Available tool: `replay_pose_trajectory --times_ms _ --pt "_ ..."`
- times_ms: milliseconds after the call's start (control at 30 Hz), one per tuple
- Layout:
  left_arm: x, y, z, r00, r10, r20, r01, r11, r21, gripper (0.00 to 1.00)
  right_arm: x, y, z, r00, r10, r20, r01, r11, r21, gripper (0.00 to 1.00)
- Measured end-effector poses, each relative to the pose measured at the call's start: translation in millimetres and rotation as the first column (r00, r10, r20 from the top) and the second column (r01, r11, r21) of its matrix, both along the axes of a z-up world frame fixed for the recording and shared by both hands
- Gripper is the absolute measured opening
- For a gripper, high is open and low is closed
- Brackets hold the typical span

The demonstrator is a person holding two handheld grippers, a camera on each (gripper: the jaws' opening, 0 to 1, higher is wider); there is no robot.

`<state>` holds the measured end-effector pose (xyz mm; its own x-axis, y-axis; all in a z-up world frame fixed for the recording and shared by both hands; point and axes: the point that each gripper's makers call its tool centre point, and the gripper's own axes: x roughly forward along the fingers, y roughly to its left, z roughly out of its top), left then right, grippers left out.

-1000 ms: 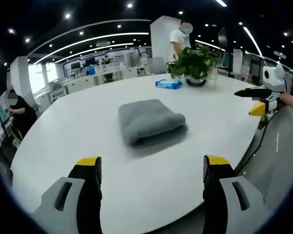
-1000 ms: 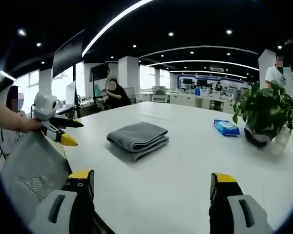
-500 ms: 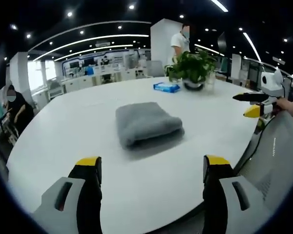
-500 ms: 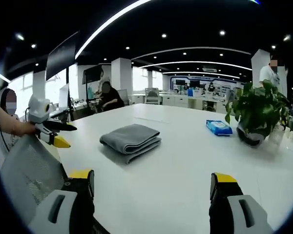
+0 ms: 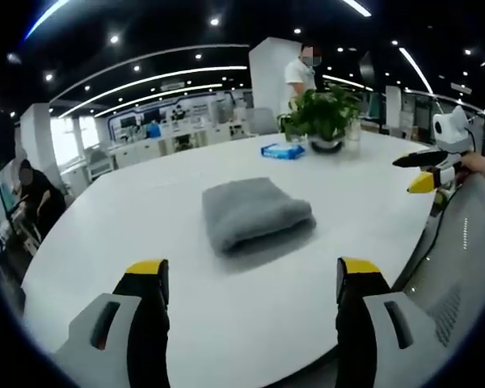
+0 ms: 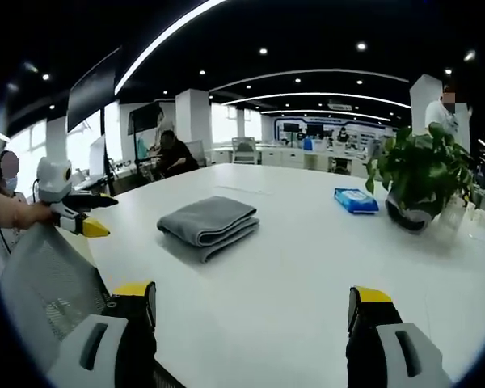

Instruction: Open the folded towel by lifting each exposed corner and separating the folded layers until the towel lies flat within the target outline without major curled edges

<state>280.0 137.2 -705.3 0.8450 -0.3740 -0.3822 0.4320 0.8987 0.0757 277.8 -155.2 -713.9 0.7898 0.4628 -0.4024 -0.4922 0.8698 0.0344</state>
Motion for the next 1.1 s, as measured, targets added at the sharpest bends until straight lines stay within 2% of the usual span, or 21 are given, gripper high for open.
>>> replay_pose_trajectory --times_ms 500,667,800,833,933,1000,1033,1100 --pt "0.1 3 -1.4 1.000 -0.006 0.000 0.006 1.000 -0.001 0.86 0 -4 -2.4 0.999 -0.032 -0.022 0.032 0.999 0.012 1.00" --pt "2.1 5 -1.7 1.000 0.007 -0.015 -0.007 1.000 -0.008 0.87 1 -8 2.5 0.998 -0.060 -0.031 0.062 0.997 0.050 1.00" --pt "4.9 10 3.1 1.000 0.021 -0.008 -0.022 1.000 -0.020 0.85 0 -8 1.8 0.999 -0.028 -0.034 0.028 1.000 0.005 1.00" --pt "5.7 11 4.0 0.999 0.037 -0.017 -0.038 0.998 -0.045 0.85 0 -8 4.2 0.999 -0.019 -0.033 0.019 1.000 -0.003 1.00" --pt "9.6 19 11.7 0.995 0.088 -0.037 -0.093 0.984 -0.149 0.85 9 -3 32.7 0.999 0.012 0.051 -0.012 1.000 0.001 1.00" --pt "12.8 25 15.2 0.993 0.112 -0.036 -0.116 0.977 -0.180 0.84 15 0 46.1 0.997 0.012 0.075 -0.013 1.000 0.016 1.00" --pt "13.7 26 15.2 0.993 0.111 -0.036 -0.116 0.978 -0.176 0.84 22 6 56.0 0.995 0.013 0.101 -0.018 0.999 0.046 1.00" --pt "17.3 25 16.9 0.994 0.107 -0.038 -0.112 0.977 -0.181 0.84 30 17 65.1 0.995 0.015 0.103 -0.025 0.995 0.095 1.00"
